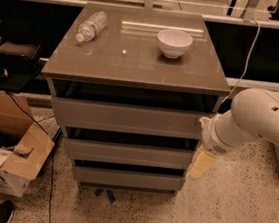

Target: Open middle drawer

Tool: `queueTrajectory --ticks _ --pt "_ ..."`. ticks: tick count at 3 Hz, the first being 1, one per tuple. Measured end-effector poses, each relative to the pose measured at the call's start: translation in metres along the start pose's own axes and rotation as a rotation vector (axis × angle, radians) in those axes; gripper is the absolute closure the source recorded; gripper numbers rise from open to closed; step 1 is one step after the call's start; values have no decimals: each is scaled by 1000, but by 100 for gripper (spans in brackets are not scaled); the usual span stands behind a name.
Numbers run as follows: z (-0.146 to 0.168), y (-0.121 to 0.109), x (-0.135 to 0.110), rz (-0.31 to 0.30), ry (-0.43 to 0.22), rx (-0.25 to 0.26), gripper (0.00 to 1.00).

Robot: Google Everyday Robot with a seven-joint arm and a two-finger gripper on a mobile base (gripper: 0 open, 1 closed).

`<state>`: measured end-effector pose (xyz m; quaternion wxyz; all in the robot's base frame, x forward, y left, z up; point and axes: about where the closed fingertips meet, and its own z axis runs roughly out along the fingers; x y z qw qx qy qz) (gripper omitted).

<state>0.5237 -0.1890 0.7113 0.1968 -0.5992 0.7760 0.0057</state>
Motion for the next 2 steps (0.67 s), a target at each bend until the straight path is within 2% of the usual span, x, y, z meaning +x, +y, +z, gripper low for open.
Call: queueTrajectory --ticks 1,2 --pt "2 3 6 4 38 1 0" --pt "24 12 11 29 15 10 0"
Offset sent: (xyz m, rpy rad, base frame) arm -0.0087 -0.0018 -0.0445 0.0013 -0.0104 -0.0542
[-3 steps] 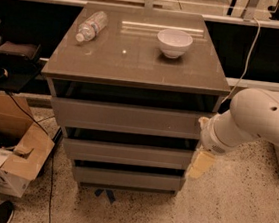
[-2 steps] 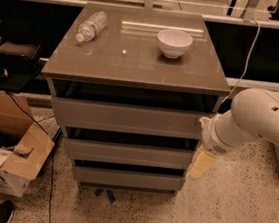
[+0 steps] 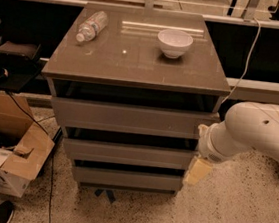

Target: Open middle drawer

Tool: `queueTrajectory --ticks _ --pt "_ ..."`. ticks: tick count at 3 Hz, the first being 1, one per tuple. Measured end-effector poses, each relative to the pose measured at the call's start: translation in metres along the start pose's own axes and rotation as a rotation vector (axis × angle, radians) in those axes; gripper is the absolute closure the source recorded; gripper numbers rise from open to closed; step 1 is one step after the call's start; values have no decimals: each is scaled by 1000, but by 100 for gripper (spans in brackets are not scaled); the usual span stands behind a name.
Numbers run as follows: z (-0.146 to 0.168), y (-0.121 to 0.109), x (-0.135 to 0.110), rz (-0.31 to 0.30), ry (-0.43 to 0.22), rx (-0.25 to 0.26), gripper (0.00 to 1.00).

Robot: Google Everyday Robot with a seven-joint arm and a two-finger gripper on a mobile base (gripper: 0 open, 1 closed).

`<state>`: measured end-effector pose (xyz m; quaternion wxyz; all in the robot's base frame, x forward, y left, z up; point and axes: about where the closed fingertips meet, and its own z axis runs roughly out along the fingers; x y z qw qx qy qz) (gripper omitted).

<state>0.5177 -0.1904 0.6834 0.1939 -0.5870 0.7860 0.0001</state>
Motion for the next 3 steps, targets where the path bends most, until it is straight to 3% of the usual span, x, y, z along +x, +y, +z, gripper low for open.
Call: queueTrajectory --ticks 2,3 --pt "66 -7 -2 58 -95 -14 0" --pt "88 -15 -3 88 -112 -12 0"
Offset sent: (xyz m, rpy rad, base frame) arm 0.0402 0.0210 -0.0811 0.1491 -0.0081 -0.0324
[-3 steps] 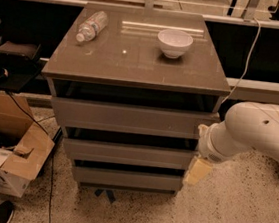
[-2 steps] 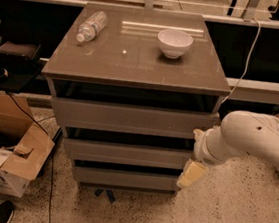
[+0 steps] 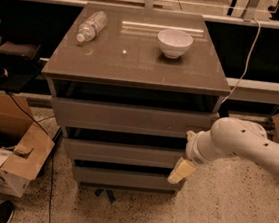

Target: Open middle drawer

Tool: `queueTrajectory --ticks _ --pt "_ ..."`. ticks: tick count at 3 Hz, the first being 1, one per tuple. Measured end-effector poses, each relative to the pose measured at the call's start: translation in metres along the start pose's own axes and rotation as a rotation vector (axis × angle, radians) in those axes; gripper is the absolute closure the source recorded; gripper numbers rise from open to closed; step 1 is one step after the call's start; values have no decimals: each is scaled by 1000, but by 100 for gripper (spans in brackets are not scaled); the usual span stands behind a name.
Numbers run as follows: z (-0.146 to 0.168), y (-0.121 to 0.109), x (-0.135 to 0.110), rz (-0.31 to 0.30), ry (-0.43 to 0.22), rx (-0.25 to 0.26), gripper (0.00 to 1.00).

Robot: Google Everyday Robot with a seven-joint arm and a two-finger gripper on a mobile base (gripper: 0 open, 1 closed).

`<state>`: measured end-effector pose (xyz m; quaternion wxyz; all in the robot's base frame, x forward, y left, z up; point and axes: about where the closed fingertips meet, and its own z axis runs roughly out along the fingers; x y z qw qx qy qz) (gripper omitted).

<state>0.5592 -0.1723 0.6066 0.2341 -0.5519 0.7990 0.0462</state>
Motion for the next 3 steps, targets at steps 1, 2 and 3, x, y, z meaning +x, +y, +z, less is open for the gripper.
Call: queueTrajectory --ticks 1,2,3 --pt "-1 3 7 -8 41 4 0" --pt "14 9 7 -63 63 14 0" --pt "36 14 4 -109 53 2 0"
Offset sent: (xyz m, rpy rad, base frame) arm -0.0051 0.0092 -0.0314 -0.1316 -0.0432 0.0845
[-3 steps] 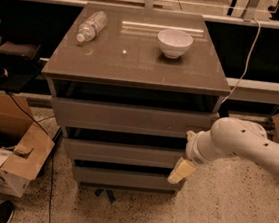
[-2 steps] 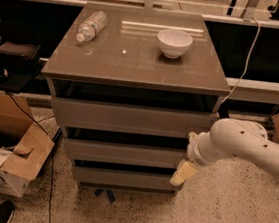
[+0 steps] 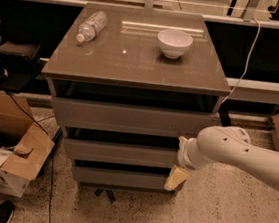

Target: Open middle drawer

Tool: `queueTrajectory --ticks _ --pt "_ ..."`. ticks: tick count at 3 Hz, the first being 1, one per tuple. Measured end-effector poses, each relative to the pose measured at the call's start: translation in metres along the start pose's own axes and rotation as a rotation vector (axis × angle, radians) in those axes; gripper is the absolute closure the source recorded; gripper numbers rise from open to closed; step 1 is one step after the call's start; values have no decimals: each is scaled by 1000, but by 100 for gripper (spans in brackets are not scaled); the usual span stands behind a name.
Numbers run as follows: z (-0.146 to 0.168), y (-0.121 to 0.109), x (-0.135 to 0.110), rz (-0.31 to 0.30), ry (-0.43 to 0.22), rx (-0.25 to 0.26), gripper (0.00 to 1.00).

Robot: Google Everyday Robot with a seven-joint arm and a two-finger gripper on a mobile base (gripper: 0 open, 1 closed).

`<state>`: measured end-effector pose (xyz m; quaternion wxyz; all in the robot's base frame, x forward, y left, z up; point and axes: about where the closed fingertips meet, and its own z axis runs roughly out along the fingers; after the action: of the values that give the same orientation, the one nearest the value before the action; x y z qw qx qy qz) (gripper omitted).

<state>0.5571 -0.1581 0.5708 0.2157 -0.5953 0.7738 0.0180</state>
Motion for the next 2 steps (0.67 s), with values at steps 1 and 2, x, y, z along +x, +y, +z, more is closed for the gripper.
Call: queueTrajectory --ticks 1,2 --pt "23 4 -1 -19 -13 -25 0" --pt "46 7 -5 -28 -25 -50 0"
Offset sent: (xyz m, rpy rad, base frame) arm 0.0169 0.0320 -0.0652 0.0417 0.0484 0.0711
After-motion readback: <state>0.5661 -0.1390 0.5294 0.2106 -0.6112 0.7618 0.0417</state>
